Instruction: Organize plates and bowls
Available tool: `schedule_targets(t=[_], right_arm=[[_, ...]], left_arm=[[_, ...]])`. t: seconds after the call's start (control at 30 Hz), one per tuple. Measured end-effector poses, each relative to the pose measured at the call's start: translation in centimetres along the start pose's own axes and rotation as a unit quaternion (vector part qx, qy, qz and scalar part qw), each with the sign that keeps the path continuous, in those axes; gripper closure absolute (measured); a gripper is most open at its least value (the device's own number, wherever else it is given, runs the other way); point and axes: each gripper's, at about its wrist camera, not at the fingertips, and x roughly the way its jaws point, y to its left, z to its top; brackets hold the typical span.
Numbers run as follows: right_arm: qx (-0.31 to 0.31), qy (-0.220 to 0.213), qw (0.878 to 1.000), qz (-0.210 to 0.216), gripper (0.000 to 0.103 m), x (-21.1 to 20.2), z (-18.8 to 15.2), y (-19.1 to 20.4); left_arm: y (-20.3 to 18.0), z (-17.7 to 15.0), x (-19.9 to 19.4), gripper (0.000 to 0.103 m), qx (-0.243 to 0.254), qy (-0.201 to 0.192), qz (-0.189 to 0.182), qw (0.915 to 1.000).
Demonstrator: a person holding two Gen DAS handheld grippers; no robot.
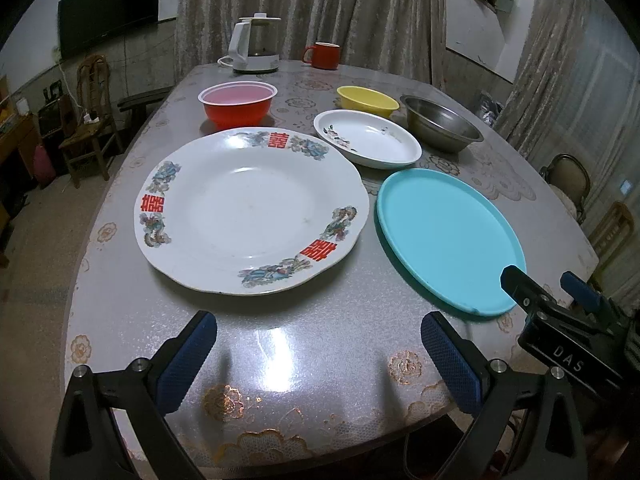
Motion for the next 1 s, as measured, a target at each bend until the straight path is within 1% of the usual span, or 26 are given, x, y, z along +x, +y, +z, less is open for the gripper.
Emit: schedule_targets(t=[0.43, 0.57, 0.8, 0.83, 0.87, 0.9, 0.93, 0.97, 1.0], right_arm=[[0.0, 0.004, 1.0, 0.002, 0.0, 0.2, 0.0, 0.1], [0.002, 0.003, 1.0, 0.001, 0.0, 0.2, 0.1, 0.1], [0.01, 0.008, 1.0, 0.004, 0.0, 0.6, 0.1, -0.2], [0.012, 0.008, 1.0, 0.008, 0.0, 0.6, 0.2, -0.3], [0.015, 0.007, 1.0, 0.013, 0.0, 0.7, 0.2, -0.5], [0.018, 0.005, 1.0, 0.018, 0.0, 0.7, 0.3, -0.6], [0.021, 0.003, 0.999, 0.028, 0.0, 0.6, 0.4, -0.7], [0.025, -0.003, 0.999, 0.042, 0.0, 0.5, 0.5, -0.9], [0.028, -0.009, 0.998, 0.052, 0.0, 0.4, 0.6, -0.9]], left_arm=[[-0.1, 0.0, 0.0, 0.0, 0.002, 0.0, -0.005, 1.0], [0.2, 0.0, -0.2, 0.0, -0.002, -0.003, -0.02, 0.9998], [0.4, 0.3, 0.0, 0.0, -0.004, 0.0, -0.027, 0.9996], [0.6, 0.3, 0.0, 0.0, -0.005, 0.001, -0.037, 0.9993], [0.9, 0.4, 0.0, 0.0, -0.009, 0.003, -0.059, 0.9982], [1.3, 0.4, 0.0, 0.0, -0.017, 0.006, -0.089, 0.9958], [1.6, 0.5, 0.0, 0.0, -0.024, 0.007, -0.107, 0.994], [2.1, 0.6, 0.0, 0.0, -0.039, 0.006, -0.131, 0.9906], [2.3, 0.6, 0.0, 0.0, -0.044, 0.006, -0.138, 0.9895]])
